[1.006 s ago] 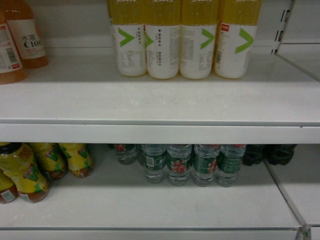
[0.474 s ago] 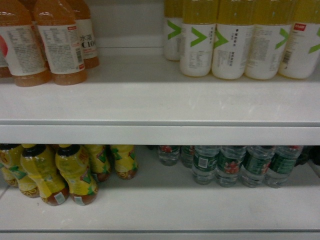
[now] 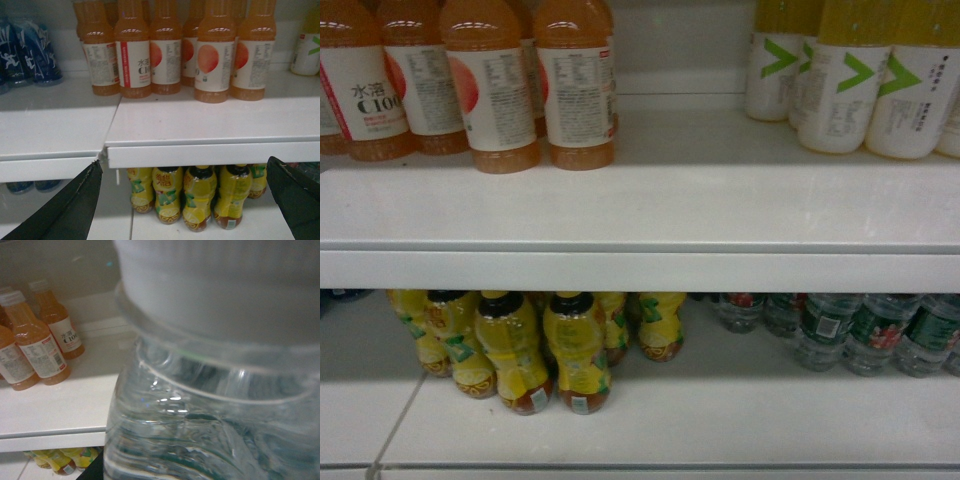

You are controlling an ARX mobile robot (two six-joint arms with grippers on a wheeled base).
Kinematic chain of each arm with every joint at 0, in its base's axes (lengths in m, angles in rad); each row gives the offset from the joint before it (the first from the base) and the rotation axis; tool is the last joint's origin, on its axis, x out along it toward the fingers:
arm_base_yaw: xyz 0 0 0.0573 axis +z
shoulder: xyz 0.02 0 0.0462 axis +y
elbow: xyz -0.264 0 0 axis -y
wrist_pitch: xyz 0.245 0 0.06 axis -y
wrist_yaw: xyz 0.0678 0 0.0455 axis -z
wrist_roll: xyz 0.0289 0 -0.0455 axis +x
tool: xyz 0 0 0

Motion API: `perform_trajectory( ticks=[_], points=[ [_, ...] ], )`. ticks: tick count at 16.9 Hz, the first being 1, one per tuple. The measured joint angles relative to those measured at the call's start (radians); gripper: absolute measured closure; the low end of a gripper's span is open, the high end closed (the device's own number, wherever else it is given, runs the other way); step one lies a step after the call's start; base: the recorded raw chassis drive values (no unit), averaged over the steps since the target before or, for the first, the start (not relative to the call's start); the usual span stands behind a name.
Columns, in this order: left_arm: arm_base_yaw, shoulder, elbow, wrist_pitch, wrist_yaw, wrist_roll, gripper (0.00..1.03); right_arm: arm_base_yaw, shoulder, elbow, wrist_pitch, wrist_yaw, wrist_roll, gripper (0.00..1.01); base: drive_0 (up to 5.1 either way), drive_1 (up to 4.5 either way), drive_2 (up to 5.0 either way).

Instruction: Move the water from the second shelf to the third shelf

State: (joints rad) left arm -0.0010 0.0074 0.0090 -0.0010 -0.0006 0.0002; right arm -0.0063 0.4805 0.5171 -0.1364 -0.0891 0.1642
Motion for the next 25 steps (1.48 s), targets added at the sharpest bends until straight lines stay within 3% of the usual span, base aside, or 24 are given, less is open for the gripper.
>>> perform_trajectory(
  ticks=[25],
  points=[
    [0.000,0.000,0.000,-0.003,0.000,0.000,0.05,0.000,0.003,0.000,0.002,-0.002,0.000,0.58,-4.8,2.14,2.5]
  ],
)
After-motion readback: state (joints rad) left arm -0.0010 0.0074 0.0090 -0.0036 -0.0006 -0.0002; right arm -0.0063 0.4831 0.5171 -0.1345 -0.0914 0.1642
